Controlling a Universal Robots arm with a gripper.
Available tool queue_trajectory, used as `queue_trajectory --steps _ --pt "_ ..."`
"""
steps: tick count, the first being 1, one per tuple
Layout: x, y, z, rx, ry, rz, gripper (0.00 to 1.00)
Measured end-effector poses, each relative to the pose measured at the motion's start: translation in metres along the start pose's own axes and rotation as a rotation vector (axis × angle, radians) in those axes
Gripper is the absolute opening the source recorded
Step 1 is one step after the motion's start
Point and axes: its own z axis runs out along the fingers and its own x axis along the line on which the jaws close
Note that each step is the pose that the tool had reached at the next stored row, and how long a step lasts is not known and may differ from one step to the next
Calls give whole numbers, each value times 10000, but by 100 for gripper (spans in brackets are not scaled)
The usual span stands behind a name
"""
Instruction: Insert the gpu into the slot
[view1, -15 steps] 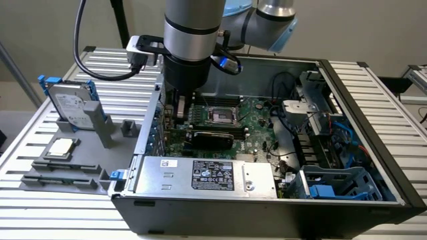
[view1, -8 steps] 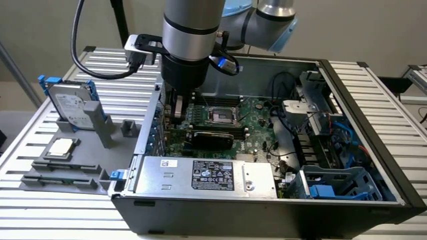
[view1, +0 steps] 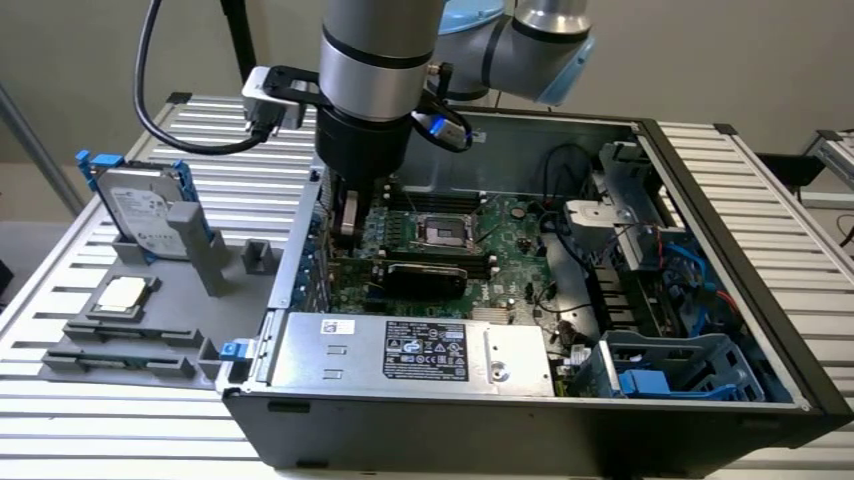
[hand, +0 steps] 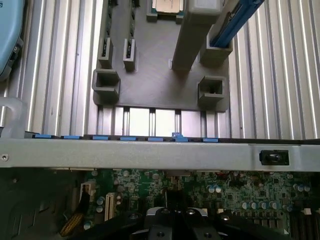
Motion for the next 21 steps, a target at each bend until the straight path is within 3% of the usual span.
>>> queue_trajectory --steps 6,13,21 --pt "0 3 4 -14 49 -3 11" --pt "1 20 8 -15 276 30 11" --pt "-1 57 16 -52 294 35 11"
